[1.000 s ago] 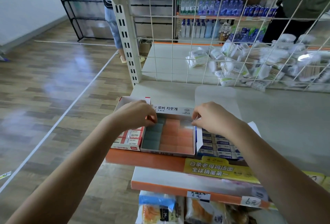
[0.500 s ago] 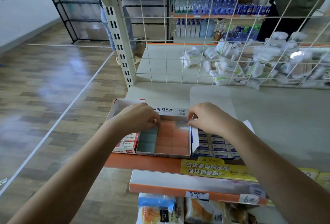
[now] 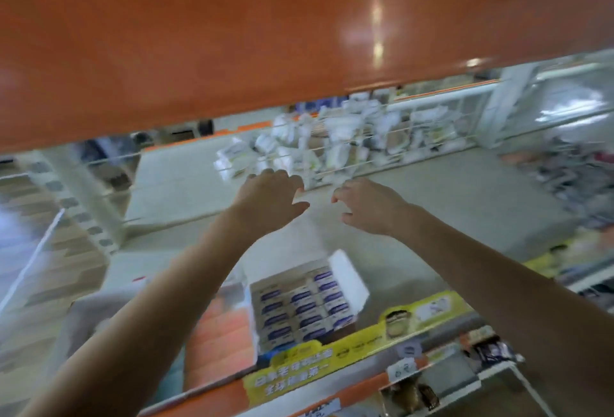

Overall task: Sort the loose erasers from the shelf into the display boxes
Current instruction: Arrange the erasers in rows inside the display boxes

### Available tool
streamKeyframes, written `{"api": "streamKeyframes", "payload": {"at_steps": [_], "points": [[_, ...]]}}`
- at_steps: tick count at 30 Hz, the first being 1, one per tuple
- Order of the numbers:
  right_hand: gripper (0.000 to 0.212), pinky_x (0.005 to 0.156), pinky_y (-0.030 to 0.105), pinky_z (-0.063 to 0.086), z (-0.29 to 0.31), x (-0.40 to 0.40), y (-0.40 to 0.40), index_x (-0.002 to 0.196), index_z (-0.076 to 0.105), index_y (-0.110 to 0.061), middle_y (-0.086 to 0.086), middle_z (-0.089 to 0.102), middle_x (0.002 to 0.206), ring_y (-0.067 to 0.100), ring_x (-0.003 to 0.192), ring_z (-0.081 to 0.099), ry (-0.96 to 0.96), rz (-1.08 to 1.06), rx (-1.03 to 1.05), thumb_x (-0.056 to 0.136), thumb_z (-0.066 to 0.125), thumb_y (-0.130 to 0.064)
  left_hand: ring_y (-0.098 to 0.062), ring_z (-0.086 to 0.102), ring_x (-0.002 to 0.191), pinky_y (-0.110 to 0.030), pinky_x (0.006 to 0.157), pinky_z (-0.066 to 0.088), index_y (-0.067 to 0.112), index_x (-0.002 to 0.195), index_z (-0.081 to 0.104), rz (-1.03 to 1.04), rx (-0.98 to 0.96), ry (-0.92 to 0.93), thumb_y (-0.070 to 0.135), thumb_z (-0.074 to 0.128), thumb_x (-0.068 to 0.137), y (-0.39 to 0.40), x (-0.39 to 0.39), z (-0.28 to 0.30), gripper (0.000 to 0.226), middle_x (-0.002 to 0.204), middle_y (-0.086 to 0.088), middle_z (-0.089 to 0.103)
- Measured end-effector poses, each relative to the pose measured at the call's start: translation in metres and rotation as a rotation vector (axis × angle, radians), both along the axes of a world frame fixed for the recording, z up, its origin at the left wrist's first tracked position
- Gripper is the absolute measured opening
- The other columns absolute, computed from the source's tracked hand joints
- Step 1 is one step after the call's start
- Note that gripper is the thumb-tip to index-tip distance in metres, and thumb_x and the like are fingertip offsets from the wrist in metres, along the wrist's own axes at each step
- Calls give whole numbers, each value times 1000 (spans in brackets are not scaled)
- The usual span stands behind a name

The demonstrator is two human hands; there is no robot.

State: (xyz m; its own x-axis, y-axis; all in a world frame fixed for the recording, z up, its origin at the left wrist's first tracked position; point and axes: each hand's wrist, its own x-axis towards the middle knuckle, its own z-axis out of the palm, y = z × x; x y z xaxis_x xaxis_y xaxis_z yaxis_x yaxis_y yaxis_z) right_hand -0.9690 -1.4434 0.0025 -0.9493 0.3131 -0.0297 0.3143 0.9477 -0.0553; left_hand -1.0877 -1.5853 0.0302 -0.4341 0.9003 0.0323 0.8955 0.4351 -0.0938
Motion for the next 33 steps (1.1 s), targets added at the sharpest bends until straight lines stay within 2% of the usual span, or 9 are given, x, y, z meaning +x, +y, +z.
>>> {"api": "streamKeyframes", "payload": {"at_steps": [4,7,12,15,17,22,24,29,33], "points": [[44,99,31,36,0,55,77,133,45,-15,8,46,133,23,125,42,-15,-173,-16,90,53,-21,-23,45,120,-35,90,39,26,131,44,-147,-56,-36,49,42,94,93,46,4,44,128,-2,50],[45,103,34,37,-5,100,135,133,45,-17,9,45,133,24,124,43,-37,-293,-26,89,55,-25,-22,46,121,-33,91,41,25,132,44,-217,-123,-52,50,42,93,161,87,0,46,130,-1,51],[48,110,35,29,-15,177,224,138,38,-19,9,34,142,23,133,35,-105,-431,-1,93,51,-31,-25,46,120,-34,92,37,22,134,43,-283,-175,-88,48,42,94,266,155,-16,48,130,-5,50],[47,108,29,25,-17,217,269,137,41,-14,9,34,146,21,135,33,-114,-455,-10,94,51,-26,-26,45,121,-35,96,37,22,135,42,-300,-172,-126,46,43,94,317,188,-26,47,133,-6,48],[42,102,26,29,-19,239,299,133,47,-10,9,42,143,21,130,41,-97,-474,-39,92,53,-18,-26,43,123,-35,98,36,24,136,42,-298,-153,-143,45,44,94,346,205,-32,47,135,-6,46],[45,103,32,37,-29,282,355,140,37,-10,8,42,144,23,130,43,-63,-521,-59,95,41,-4,-27,45,122,-37,97,38,23,133,46,-263,-98,-151,43,47,92,406,226,-48,45,131,-7,49],[46,102,35,39,-36,291,371,139,40,-13,8,42,143,23,130,43,-41,-492,-58,94,41,-2,-27,47,119,-36,93,40,22,131,46,-228,-81,-176,40,47,92,424,227,-53,43,128,-8,51],[38,104,36,36,-56,299,396,125,53,-19,3,45,136,22,130,37,18,-443,-123,89,51,-9,-26,50,117,-36,92,41,22,130,49,-144,35,-158,30,47,93,456,220,-71,39,127,-6,55],[38,104,36,35,-64,300,406,128,52,-15,4,45,135,23,128,38,91,-403,-165,90,55,-14,-23,52,117,-35,90,43,25,130,49,-140,113,-119,27,47,93,471,208,-85,37,128,-3,54]]}}
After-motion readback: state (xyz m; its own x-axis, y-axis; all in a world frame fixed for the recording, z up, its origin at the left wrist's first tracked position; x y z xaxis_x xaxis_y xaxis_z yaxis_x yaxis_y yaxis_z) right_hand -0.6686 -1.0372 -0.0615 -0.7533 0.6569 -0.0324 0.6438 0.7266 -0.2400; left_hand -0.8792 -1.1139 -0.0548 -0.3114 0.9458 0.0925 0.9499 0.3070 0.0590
